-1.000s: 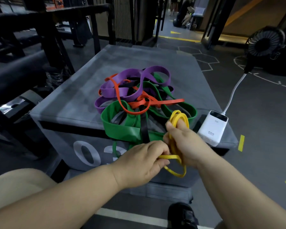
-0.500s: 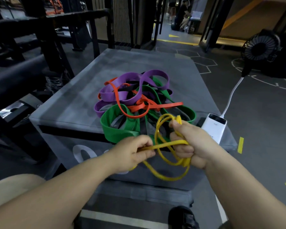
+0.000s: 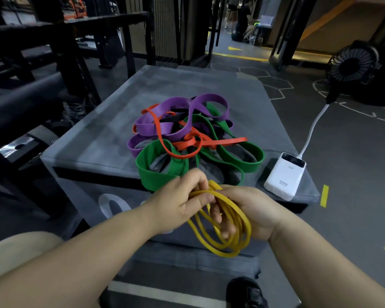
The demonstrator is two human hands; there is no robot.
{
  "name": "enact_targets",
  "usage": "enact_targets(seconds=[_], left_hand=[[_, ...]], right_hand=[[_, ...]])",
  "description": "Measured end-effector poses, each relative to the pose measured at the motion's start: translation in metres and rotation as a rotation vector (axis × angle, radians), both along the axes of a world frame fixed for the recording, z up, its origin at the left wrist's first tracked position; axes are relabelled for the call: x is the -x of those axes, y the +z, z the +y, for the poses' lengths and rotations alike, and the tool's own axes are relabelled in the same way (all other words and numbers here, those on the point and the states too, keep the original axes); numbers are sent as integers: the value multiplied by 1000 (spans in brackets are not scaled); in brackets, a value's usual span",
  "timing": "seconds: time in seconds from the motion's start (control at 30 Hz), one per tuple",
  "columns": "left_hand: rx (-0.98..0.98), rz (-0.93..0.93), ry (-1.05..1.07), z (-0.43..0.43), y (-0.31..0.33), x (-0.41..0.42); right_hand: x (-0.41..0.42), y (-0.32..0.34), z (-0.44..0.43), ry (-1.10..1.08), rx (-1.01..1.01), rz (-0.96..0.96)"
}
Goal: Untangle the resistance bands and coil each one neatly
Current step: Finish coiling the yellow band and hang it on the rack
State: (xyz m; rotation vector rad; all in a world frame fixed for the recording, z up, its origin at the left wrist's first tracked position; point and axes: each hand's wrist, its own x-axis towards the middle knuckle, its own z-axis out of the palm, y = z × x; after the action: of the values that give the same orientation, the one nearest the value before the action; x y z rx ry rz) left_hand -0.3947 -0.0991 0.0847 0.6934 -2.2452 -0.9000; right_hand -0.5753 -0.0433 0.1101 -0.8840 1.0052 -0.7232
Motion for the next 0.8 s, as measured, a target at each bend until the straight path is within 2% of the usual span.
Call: enact_targets(seconds=[0.2,0.37,0.47,0.57,0.67,0.73,0.8], left_hand=[[-4,76,126,-2,1,1],[-14,160,278,-12,-3,-1],[-66,129,227,-18,-1,-3],[-93,1,123,-21,-4,-2],[-314,-51,29,-16,-10,2],[-521,24,-103,-9,-10,4],[-648,67,-221,-2,-8,5]], right_hand=[[-4,6,1,52,5,52],[1,3,-1,116,-4,-58],[6,3,-1,153,-60,-175],[14,0,-7,256,-104,-425],[24,-1,-13,284,-106,-612],[29,-1,-16,271,-105,-679],[33,-3,-19,261,-115,-720]])
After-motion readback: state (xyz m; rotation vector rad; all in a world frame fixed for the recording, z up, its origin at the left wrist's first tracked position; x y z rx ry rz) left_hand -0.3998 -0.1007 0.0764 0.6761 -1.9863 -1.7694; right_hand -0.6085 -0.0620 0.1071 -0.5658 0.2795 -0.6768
